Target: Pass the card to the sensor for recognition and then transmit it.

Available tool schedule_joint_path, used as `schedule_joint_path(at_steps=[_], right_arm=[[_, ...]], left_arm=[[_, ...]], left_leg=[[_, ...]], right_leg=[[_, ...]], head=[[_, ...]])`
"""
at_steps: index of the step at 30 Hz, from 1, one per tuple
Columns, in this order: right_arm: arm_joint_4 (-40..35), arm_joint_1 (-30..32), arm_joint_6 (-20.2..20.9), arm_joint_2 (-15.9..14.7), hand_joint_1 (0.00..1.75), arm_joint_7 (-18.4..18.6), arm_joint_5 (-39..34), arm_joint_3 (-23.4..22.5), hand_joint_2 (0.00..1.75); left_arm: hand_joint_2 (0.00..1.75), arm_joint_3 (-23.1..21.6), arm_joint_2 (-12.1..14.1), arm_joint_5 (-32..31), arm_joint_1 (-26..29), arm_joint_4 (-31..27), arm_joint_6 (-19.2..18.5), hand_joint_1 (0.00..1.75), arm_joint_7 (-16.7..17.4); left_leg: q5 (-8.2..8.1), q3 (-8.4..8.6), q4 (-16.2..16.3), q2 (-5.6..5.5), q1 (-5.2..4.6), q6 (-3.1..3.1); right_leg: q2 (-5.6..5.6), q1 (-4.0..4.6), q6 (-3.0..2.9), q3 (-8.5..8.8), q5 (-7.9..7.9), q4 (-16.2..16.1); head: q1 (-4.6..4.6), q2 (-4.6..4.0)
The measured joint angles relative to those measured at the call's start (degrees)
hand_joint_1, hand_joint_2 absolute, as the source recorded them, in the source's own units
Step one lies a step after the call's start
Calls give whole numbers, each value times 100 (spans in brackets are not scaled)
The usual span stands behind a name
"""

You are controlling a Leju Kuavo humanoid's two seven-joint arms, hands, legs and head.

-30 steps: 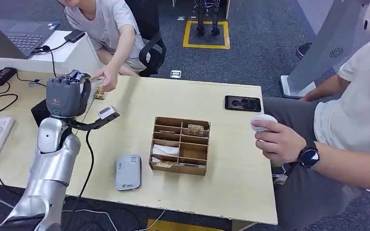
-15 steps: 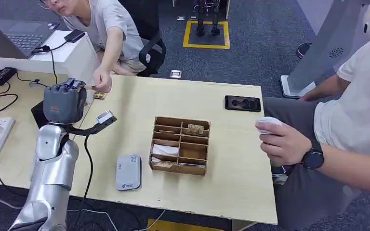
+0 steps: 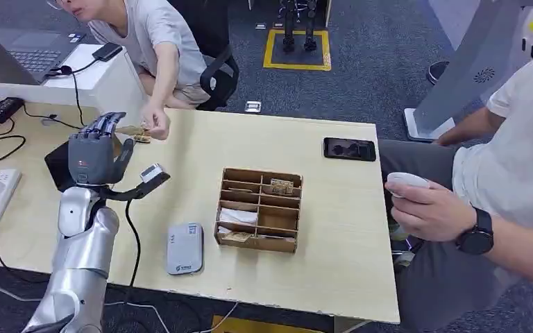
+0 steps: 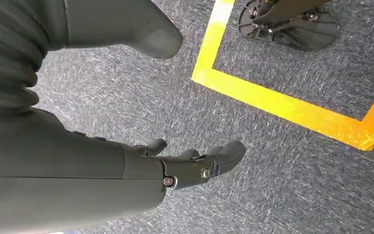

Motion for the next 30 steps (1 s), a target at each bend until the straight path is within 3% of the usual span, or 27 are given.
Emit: schedule_joint_path(at_steps=[7,11,13,15,18,20,21,26,30], right_arm=[[0,-6,0,15,0,77,42,-26,175],[0,-2,-2,22,0,79,40,-101,175],[0,-7,-11,22,0,72,29,-127,175],[0,-7,-26,24,0,39,7,-175,175],[0,8,-44,24,0,-24,-83,-308,175],[0,11,-77,24,0,5,-116,-405,175],[0,13,-96,24,0,40,-140,-448,175],[0,55,-127,24,0,99,-162,-642,175],[0,57,-127,24,0,96,-159,-721,175]], left_arm=[[175,101,4,1337,-325,729,-7,0,-313],[175,2,63,1992,-317,921,-131,0,-212],[175,-103,111,2270,-311,951,-462,0,-131],[175,-267,164,2816,-252,936,-1154,0,-85],[175,-803,297,3707,203,437,-2400,0,-55],[175,-1227,373,4001,694,-138,-3079,0,-68],[175,-1467,418,3950,958,-460,-3236,0,-77],[175,-3047,802,3347,1937,-1956,-2960,0,89],[175,-3668,962,3352,2155,-2474,-2903,0,168]], left_leg=[[1,1,0,-1,0,0],[1,0,0,5,0,0],[0,-1,0,3,0,0],[0,-1,-1,4,0,0],[-2,-1,-1,17,-2,2],[-5,-1,-1,17,-2,1],[-9,-1,-1,19,-2,1],[-15,-13,-1,11,-4,9],[-16,-11,0,13,-3,7]], right_leg=[[-1,0,0,1,1,1],[4,0,0,-1,0,1],[3,0,0,-1,0,1],[4,0,0,-1,0,1],[14,-1,0,-3,0,1],[15,-2,0,-4,-1,0],[16,-2,0,-7,-1,-1],[7,-2,5,-11,-7,-5],[8,-2,6,-11,-5,-5]], head=[[2,2],[0,2],[0,2],[2,2],[-2,2],[-2,2],[0,2],[0,2],[0,2]])
